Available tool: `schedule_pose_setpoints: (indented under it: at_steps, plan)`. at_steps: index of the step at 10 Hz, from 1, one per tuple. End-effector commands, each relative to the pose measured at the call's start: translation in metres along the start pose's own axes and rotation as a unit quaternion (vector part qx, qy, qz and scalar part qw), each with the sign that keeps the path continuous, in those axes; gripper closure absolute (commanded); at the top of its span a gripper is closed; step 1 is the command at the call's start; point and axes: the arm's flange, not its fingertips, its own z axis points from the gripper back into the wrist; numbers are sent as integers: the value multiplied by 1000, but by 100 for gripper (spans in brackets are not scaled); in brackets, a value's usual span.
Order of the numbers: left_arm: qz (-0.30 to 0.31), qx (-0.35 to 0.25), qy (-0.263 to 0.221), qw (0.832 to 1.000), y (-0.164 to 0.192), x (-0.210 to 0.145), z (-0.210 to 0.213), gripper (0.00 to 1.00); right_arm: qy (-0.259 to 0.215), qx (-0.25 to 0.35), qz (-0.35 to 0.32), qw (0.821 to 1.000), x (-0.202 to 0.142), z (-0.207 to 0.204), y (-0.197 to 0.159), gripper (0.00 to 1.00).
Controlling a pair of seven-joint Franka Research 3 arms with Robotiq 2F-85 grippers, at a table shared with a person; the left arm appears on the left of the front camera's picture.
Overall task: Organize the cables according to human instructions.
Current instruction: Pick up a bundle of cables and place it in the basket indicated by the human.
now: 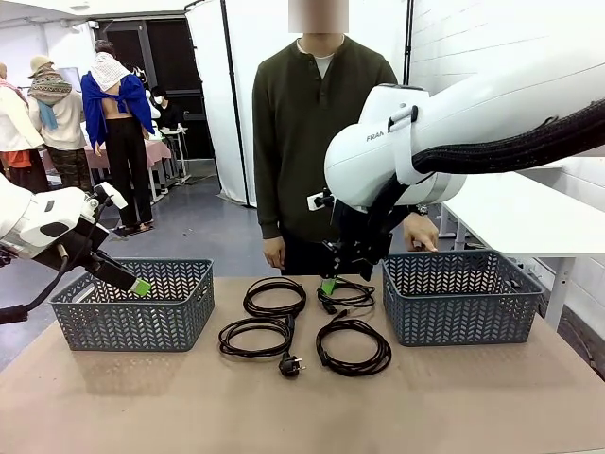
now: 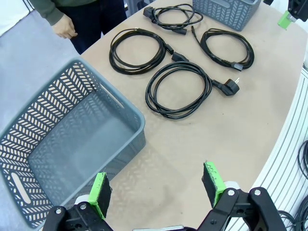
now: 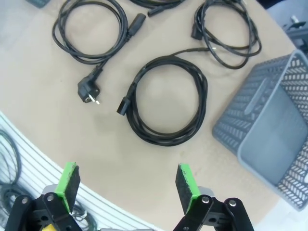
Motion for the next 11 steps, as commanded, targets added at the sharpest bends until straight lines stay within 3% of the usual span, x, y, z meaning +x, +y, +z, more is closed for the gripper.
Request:
schedule_pose_setpoints:
  at_steps: [1,4,8,11]
  plan:
    - [8,-3,-1,1000,1,-1,0,0,23,-28,-48,998,17,-10,11,0]
    - [8,-3,-1,1000,1,-1,0,0,34,-54,-110,992,29,-30,18,0]
    - [8,-3,-1,1000,1,-1,0,0,4,-24,-178,984,39,-63,15,0]
    - [8,-3,-1,1000,1,-1,0,0,-5,-50,-204,978,43,-92,9,0]
